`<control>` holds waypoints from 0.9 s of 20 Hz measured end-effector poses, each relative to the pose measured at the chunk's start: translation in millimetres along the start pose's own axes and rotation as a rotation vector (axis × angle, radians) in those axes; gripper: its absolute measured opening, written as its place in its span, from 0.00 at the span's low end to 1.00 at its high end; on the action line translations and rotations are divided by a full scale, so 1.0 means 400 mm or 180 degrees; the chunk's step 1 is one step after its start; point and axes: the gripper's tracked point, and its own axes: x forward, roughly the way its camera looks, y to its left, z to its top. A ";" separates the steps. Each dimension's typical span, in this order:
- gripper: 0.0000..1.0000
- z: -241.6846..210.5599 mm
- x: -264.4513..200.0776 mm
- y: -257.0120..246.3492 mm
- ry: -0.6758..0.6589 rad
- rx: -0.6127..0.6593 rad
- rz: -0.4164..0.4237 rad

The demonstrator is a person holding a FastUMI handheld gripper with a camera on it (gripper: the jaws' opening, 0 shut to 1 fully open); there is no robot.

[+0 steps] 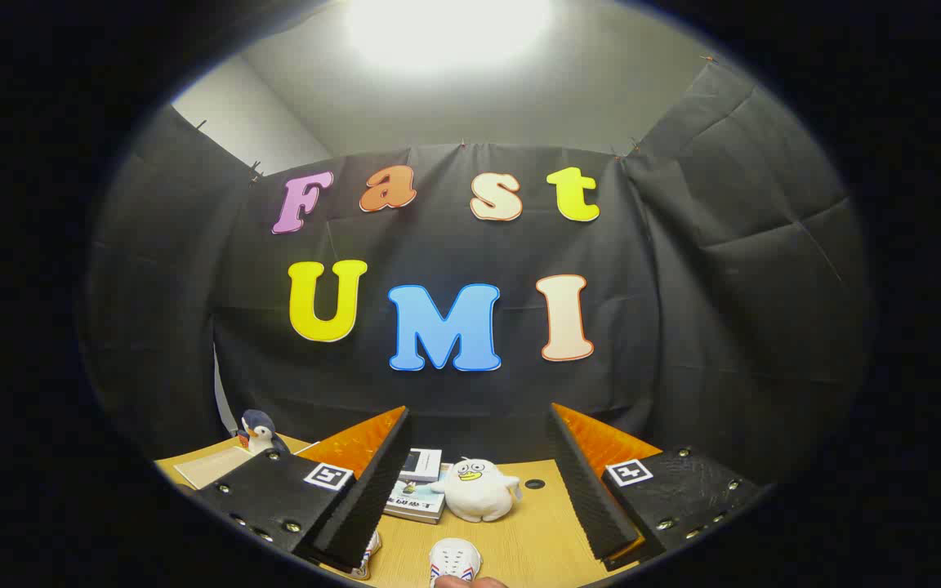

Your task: Open the storage box then place both shoes into the box .Put the left shoe in first, then the right shoe, with the right side of both shoes facing outward in a uniform manner.

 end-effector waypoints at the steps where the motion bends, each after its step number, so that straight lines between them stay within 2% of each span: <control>1: 0.97 -0.001 -0.001 0.000 0.0016 -0.0006 0.0003; 18: 0.97 -0.070 0.017 0.051 0.0258 0.0036 0.0115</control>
